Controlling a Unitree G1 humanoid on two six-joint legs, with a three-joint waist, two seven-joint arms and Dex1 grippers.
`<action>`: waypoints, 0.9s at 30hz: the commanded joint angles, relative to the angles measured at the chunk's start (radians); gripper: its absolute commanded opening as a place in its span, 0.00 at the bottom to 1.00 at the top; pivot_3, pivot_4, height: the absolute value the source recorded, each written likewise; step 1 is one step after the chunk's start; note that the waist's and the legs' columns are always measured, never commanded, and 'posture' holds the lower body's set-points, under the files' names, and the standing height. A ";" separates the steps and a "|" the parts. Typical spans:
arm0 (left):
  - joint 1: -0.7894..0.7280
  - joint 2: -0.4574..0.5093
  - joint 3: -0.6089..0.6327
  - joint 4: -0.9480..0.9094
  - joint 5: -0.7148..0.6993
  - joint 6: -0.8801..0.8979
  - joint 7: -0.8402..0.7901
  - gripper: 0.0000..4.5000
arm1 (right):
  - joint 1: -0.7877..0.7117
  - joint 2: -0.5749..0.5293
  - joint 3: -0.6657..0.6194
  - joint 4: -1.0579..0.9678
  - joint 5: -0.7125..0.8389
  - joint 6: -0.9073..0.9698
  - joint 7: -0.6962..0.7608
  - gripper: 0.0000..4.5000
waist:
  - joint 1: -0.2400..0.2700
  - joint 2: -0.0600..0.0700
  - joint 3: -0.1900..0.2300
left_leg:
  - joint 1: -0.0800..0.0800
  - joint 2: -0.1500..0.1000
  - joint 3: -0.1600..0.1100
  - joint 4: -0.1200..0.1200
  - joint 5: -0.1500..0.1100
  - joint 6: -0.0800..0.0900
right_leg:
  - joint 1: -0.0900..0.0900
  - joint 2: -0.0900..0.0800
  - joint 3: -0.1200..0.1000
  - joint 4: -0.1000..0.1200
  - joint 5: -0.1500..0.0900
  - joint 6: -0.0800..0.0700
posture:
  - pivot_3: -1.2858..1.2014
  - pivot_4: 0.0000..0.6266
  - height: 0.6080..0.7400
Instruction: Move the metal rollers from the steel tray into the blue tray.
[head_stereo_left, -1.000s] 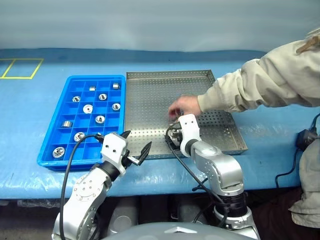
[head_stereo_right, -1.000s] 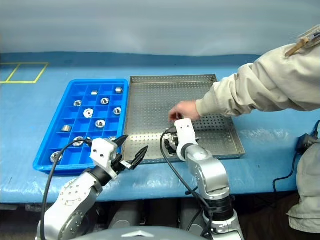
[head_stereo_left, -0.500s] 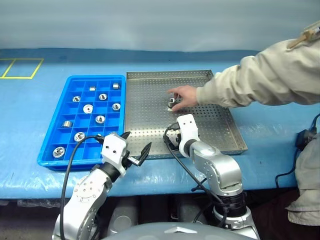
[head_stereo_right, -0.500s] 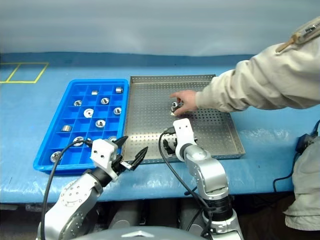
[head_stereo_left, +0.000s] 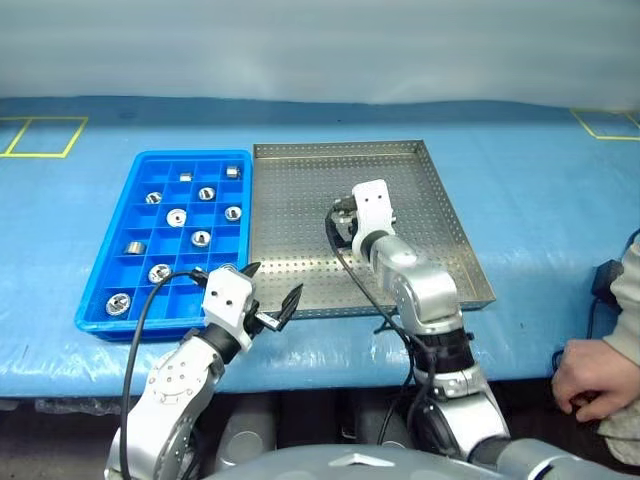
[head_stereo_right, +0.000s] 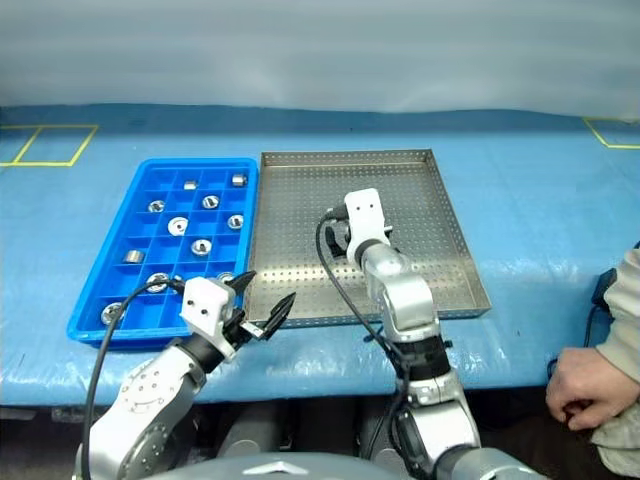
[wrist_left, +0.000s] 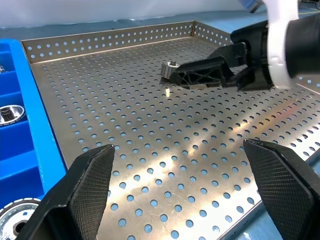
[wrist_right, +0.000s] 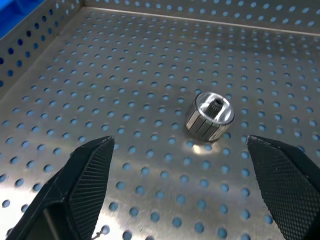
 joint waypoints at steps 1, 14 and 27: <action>-0.012 0.001 0.001 -0.027 0.002 -0.016 0.001 1.00 | -0.117 -0.006 -0.049 0.214 -0.015 -0.168 -0.027 0.99 | 0.000 0.000 0.000 | 0.000 0.000 0.000 0.000 0.000 0.000 | 0.000 0.000 0.000 0.000 0.000 0.000 | 0.60 0.24 1.00; 0.012 -0.012 0.006 -0.045 0.014 -0.027 0.034 1.00 | -0.375 -0.003 -0.123 0.910 -0.016 -0.536 -0.063 0.99 | 0.020 0.000 0.000 | 0.000 -0.001 0.000 -0.001 0.000 0.000 | 0.000 0.000 0.001 0.000 0.003 -0.004 | 0.64 0.24 1.00; 0.036 -0.044 0.030 -0.055 0.023 -0.048 0.088 1.00 | -0.330 0.023 -0.048 0.735 -0.030 -0.505 0.039 0.38 | 0.034 0.001 0.000 | 0.001 0.000 0.001 -0.001 0.000 0.000 | 0.001 0.000 0.002 0.000 0.004 -0.004 | 0.65 0.24 1.00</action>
